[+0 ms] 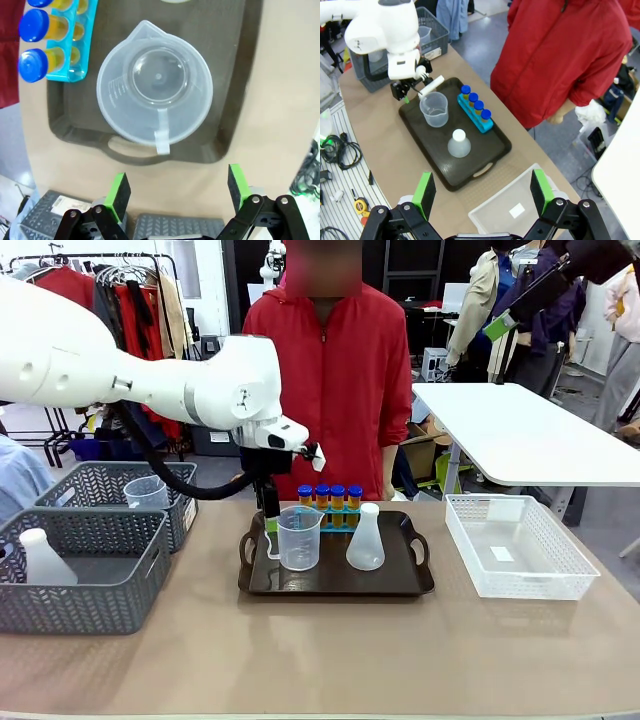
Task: Prepare the laboratory tools.
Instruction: Pick up one Large Measuring Cup and place it on the Handle tray.
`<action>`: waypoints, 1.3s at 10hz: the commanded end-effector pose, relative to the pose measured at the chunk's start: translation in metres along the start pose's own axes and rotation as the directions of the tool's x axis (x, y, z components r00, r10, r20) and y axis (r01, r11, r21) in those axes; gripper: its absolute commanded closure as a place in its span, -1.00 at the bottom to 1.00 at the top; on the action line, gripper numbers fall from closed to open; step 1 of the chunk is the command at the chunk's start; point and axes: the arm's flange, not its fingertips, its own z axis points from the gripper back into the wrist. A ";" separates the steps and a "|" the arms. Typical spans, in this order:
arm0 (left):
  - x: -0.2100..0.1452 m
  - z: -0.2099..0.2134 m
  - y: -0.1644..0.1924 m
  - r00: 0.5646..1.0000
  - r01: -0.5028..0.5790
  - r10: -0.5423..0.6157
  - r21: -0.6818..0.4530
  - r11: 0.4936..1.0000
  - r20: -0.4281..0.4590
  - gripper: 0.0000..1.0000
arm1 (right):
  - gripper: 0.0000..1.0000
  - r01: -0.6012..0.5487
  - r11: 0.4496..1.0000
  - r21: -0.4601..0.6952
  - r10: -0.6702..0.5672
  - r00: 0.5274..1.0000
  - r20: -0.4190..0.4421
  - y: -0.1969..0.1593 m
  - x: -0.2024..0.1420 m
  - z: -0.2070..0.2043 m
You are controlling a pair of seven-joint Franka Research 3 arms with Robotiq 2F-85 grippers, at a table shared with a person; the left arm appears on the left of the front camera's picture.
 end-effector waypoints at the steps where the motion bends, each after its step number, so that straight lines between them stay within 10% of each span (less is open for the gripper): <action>1: -0.017 0.040 0.002 0.997 0.048 -0.045 -0.053 0.997 0.057 -1.00 | -1.00 -0.004 1.000 0.002 0.004 1.000 0.003 0.001 0.000 0.001; 13: -0.120 0.225 0.024 0.869 0.068 -0.093 0.069 0.995 0.485 -1.00 | -1.00 -0.004 1.000 0.002 0.004 1.000 0.003 0.001 0.000 0.001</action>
